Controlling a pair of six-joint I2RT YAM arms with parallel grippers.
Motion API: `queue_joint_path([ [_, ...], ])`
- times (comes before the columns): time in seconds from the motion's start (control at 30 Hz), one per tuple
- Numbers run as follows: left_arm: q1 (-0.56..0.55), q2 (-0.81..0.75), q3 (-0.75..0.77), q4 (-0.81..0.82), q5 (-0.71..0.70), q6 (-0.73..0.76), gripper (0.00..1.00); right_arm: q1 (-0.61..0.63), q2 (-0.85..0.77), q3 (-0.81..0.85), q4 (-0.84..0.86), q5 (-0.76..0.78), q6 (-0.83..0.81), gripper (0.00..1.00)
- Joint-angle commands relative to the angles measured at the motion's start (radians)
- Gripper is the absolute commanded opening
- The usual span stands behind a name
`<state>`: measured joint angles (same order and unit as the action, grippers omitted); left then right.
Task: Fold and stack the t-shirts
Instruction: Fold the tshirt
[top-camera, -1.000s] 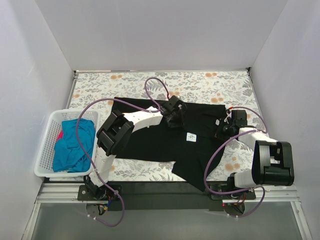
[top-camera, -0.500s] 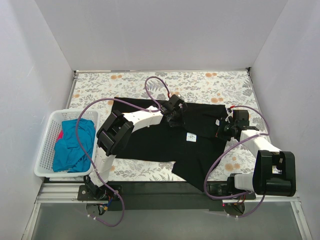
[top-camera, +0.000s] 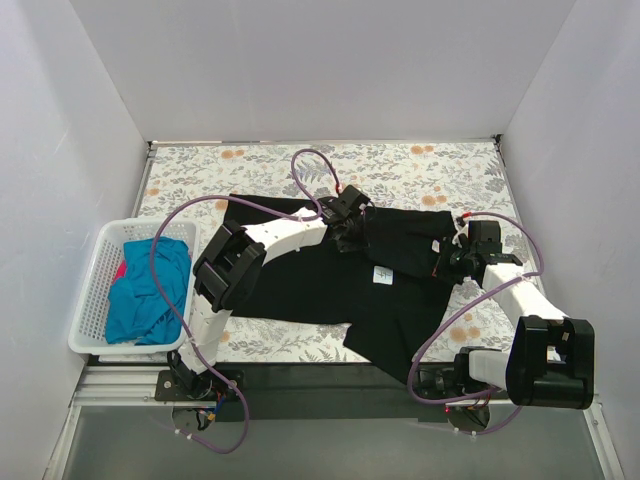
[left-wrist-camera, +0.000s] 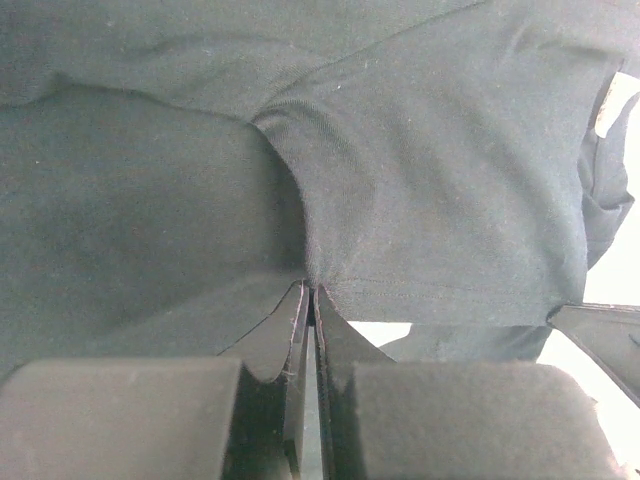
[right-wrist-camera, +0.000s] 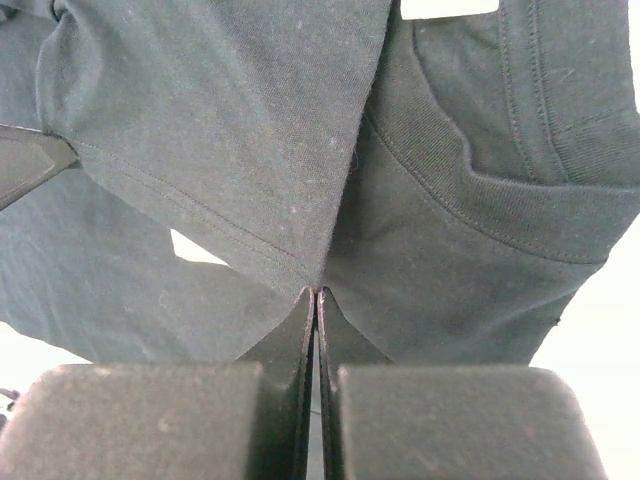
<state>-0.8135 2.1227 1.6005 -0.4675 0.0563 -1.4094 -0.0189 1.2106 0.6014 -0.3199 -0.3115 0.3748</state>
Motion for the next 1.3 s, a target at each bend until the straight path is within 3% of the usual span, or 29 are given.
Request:
queue_joint_path([
  [0.0,-0.004,-0.012,0.038,-0.051,-0.001,0.006,0.0,0.002,-0.016,0.014,-0.039,-0.017,0.006,0.01],
  [0.47,0.004,-0.006,0.116,-0.112,0.011,0.006,0.0,0.002,-0.039,0.095,-0.111,-0.003,0.009,0.01],
  [0.73,0.005,-0.006,0.053,-0.123,0.023,0.001,0.0,0.002,-0.071,0.029,-0.125,-0.012,0.029,0.01],
  [1.03,0.005,0.036,0.041,-0.148,0.03,0.009,0.0,0.002,0.01,-0.069,-0.033,-0.012,0.035,0.05],
  [1.13,0.007,0.028,0.044,-0.152,0.03,0.016,0.06,0.002,0.018,-0.046,-0.022,-0.006,0.027,0.23],
  [1.27,0.025,-0.024,0.073,-0.163,0.004,0.023,0.35,-0.007,0.006,0.052,-0.024,0.035,0.003,0.45],
])
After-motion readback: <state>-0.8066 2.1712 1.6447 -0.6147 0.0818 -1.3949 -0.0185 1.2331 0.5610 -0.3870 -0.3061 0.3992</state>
